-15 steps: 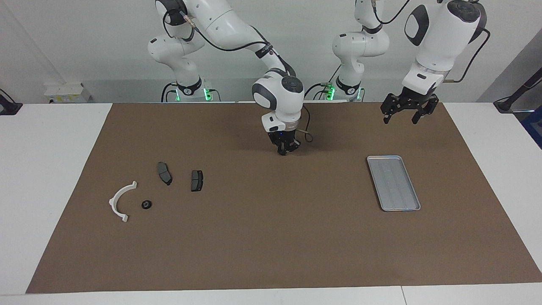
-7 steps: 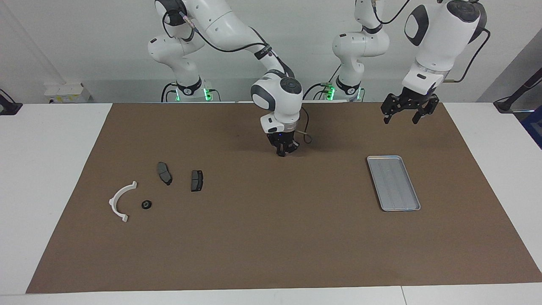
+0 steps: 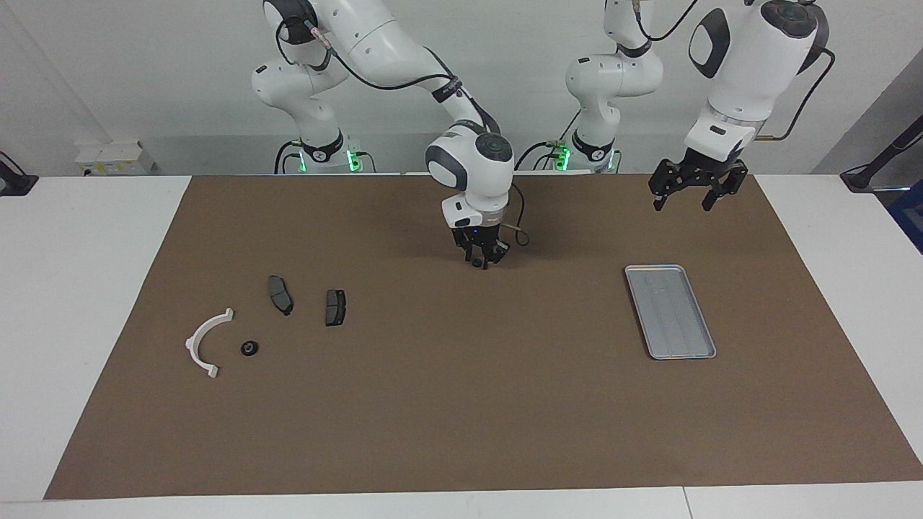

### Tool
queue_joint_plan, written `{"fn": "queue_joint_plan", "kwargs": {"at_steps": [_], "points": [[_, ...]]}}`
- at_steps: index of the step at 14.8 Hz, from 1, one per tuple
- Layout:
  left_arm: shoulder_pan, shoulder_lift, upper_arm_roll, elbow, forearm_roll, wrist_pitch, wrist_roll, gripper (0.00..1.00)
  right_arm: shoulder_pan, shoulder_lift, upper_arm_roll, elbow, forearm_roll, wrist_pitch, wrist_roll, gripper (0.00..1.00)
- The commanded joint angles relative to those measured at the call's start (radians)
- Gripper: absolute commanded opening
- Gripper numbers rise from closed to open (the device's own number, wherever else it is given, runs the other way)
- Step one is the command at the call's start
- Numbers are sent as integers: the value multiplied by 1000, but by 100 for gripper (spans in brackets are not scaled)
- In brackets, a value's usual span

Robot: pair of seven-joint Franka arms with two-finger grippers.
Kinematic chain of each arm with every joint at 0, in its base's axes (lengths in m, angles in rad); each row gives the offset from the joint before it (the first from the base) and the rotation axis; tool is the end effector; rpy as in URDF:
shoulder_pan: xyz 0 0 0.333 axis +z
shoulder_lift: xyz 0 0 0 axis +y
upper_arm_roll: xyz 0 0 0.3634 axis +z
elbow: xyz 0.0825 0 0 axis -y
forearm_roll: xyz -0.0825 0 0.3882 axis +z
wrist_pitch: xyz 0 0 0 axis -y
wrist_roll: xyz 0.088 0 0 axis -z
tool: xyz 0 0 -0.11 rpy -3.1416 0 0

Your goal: Pick bearing gear from pile to tray

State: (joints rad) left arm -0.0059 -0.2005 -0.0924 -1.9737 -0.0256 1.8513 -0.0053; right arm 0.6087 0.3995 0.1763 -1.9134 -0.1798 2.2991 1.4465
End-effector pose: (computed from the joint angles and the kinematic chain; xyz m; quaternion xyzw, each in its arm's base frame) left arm 0.4989 -0.0554 0.6051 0.9983 -0.0428 0.0384 0.0052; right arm 0.4658 0.4476 0.3265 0.9613 -0.2737 0.0284 0.0164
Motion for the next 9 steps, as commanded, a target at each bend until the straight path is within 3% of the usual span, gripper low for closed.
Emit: {"fn": "queue_joint_plan", "kwargs": {"at_steps": [1,5,9], "points": [[-9,-28,3,-28,16,20,-8,100,-17,-8,3,-7,-27,5,28,100],[-9,-27,-1,-25,16,23,-24,100,-84,-60,6,60,-27,-114,-4,100],[-9,-27,-1,-25,16,25,-25,100,-182,-158,6,86,-21,-222,-214,100]]}}
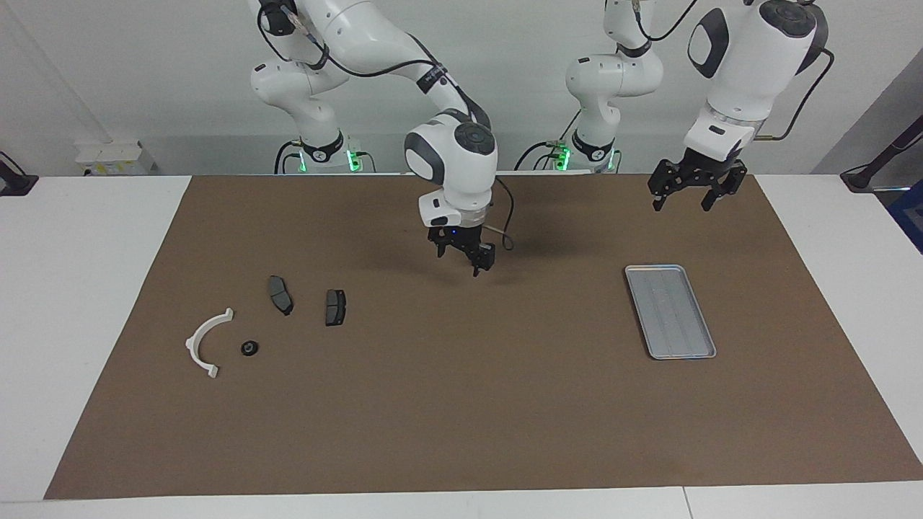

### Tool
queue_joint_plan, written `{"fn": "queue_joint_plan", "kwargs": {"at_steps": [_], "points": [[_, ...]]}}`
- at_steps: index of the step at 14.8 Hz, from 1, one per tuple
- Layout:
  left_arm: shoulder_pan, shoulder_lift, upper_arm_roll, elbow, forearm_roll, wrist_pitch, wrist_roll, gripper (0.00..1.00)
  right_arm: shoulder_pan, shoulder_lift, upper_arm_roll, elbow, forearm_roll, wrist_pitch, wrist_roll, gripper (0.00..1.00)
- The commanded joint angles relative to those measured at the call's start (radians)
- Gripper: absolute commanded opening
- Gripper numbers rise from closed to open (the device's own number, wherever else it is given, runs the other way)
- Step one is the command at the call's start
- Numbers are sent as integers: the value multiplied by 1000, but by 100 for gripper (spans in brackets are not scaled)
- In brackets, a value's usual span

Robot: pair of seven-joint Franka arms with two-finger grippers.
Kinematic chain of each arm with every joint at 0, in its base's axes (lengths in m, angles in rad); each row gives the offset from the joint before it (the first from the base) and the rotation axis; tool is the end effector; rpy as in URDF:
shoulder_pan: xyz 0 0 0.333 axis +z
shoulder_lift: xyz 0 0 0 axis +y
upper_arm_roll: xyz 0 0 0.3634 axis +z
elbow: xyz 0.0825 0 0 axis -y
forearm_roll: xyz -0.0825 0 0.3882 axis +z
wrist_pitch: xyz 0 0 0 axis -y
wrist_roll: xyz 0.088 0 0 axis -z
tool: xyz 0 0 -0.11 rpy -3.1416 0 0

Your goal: Pick bearing gear from pile to tray

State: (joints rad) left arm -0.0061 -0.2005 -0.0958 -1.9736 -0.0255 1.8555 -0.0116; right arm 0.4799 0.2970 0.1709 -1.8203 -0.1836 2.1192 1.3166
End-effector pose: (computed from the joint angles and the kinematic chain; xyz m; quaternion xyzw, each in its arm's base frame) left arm 0.4991 -0.0574 0.6055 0.9983 -0.0415 0.0405 0.0051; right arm 0.5263 0.3784 0.4180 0.9571 -0.2846 0.0468 0.0264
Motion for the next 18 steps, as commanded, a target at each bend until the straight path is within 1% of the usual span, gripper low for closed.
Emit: {"fn": "queue_joint_plan", "kwargs": {"at_steps": [1,4,6,7,9,10,12,14,15,17,18], "points": [[-11,-26,-4,-25,16,19,-36,100,-81,-79,12,-7,-14,-60,-147,100],[-44,-26,-87,-30,16,19,-204,100,-197,-128,12,-7,-5,-106,-411,100],[-95,-26,-108,-30,16,14,-290,100,-297,-145,13,-7,7,-119,-624,100],[-139,-25,-110,-34,16,13,-348,100,-340,-148,12,-7,30,-119,-722,100],[-225,6,-110,-39,18,19,-460,100,-427,-153,10,-7,53,-117,-880,100],[-277,36,-110,-37,39,27,-528,100,-467,-150,10,-8,55,-110,-948,100],[-366,101,-110,-37,85,80,-664,100,-538,-142,10,-10,78,-97,-1046,100],[-418,180,-110,-27,90,120,-746,100,-593,-124,10,-19,87,-56,-1112,100],[-440,216,-110,-30,113,157,-787,100,-616,-102,10,-19,87,-39,-1128,100],[-442,240,-111,-59,114,241,-800,100,-639,-61,7,-19,87,10,-1119,100],[-445,271,-113,-63,113,275,-803,100,-652,-39,7,-19,85,31,-1117,100]]}}
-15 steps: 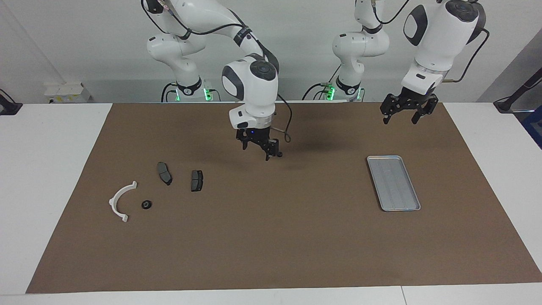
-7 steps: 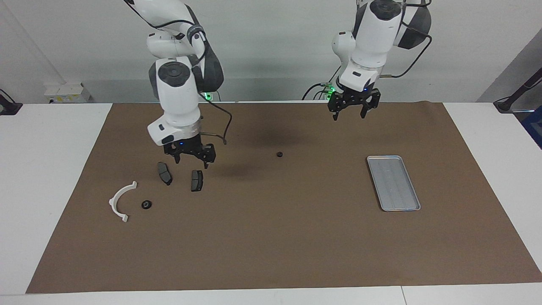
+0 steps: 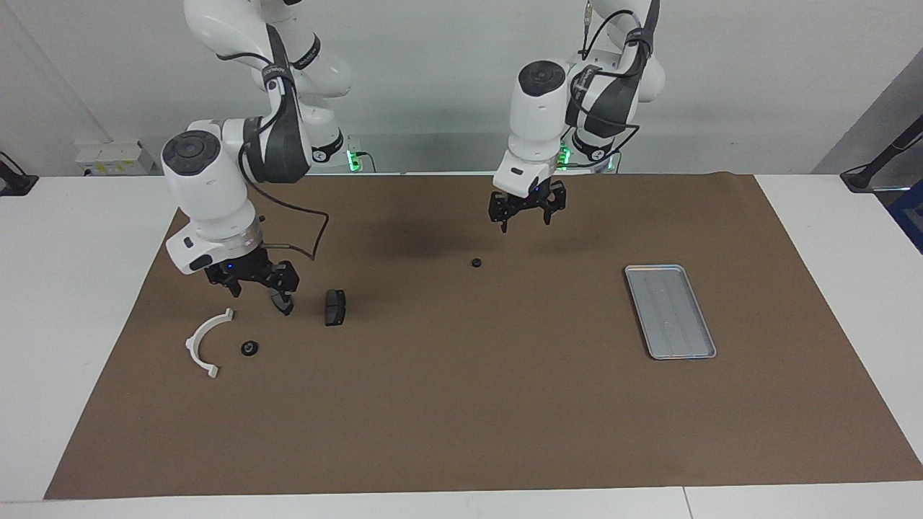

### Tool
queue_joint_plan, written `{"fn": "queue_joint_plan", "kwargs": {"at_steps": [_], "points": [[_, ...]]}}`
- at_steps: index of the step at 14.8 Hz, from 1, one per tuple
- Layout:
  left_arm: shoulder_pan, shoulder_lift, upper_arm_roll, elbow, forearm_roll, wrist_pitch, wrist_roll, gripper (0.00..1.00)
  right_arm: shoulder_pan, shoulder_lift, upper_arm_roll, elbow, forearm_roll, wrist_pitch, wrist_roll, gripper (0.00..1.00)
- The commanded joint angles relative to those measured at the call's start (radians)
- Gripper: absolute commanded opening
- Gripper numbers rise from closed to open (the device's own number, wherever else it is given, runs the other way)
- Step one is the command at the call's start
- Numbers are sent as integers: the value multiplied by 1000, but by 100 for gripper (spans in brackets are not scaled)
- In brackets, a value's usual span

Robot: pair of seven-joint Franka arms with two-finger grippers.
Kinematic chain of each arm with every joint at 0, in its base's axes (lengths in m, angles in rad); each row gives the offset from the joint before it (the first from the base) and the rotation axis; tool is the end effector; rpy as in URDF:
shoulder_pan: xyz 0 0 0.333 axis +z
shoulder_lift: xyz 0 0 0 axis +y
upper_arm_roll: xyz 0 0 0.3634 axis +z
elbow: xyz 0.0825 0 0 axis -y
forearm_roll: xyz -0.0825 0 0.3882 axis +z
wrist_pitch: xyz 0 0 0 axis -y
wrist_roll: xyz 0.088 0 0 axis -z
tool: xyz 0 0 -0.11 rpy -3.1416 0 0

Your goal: Pick bearing gear from pile to tray

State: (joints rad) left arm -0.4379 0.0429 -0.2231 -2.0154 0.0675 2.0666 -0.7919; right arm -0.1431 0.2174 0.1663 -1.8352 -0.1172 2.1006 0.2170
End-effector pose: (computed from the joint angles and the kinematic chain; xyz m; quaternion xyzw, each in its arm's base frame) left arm 0.4519 -0.3449 0.4750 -0.9984 -0.0496 -0.0202 0.0155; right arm 0.6342 0.0019 0.4595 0.9966 -0.0708 0.0297 0.0302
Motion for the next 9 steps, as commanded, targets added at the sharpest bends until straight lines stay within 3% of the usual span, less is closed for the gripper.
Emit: {"fn": "queue_joint_plan", "kwargs": {"at_steps": [1,3,9], "points": [[-22,67,13,-23,20,91,-41,100,-45,60,12,-4,18,71,-18,100],[-56,115,15,-25,20,145,-102,100,-62,94,10,-3,5,101,-18,100],[-96,118,10,-55,2,184,-132,100,-78,171,7,8,1,165,15,100]]}}
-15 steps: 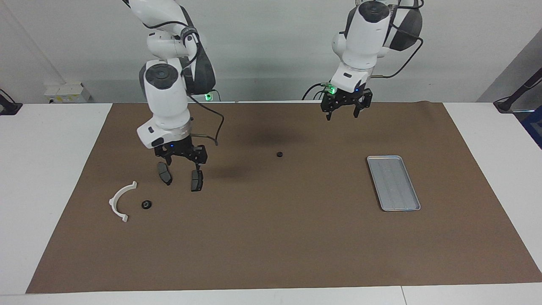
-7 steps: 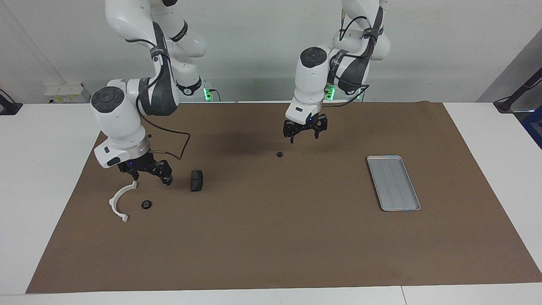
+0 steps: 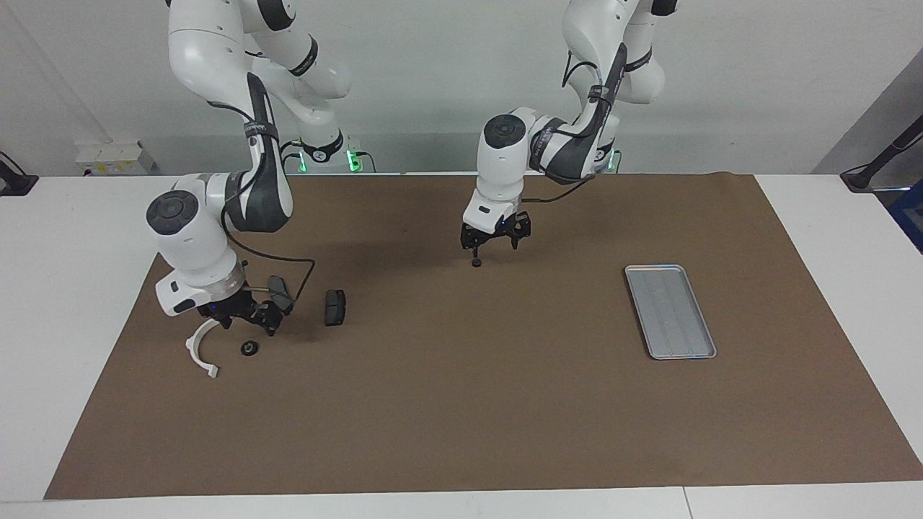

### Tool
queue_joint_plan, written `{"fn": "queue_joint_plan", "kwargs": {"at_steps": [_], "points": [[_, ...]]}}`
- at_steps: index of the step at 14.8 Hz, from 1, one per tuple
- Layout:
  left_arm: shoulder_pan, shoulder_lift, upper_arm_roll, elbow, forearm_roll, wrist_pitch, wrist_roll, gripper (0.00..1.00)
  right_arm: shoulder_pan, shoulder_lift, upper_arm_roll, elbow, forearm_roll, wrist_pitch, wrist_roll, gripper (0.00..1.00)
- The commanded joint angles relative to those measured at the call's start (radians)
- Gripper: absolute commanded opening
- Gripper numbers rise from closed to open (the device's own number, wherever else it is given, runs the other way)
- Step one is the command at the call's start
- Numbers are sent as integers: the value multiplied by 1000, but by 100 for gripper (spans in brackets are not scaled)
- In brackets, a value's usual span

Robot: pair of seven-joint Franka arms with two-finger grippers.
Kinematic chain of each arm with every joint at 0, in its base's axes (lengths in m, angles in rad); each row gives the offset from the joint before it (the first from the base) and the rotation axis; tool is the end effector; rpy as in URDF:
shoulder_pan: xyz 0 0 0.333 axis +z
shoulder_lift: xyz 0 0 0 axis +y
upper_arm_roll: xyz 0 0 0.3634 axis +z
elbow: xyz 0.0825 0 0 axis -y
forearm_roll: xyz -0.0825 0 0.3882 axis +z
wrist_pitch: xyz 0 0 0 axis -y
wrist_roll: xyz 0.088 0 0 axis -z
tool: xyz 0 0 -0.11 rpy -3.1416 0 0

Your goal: Pick bearing gear from pile to tray

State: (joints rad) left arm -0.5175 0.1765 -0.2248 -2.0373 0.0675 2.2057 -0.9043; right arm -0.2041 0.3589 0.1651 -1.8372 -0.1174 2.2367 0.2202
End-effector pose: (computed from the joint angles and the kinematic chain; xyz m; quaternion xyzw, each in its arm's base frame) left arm 0.4411 -0.3949 0.4013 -0.9980 -0.0625 -0.0045 0.0062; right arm 0.6591 -0.0391 0.3804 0.9945 -0.1000 0.0250 0.0160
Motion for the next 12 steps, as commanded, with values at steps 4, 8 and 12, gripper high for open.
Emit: {"fn": "queue_joint_plan", "kwargs": {"at_steps": [4,8,12], "points": [[-35,29,12,-41,-21,124,-21,100,-29,92,8,44,-39,55,11,100],[-45,54,13,-44,-21,144,-27,100,-41,121,8,53,-51,83,11,100],[-58,57,15,-58,-20,143,-24,100,-52,141,8,53,-53,113,19,97]]}}
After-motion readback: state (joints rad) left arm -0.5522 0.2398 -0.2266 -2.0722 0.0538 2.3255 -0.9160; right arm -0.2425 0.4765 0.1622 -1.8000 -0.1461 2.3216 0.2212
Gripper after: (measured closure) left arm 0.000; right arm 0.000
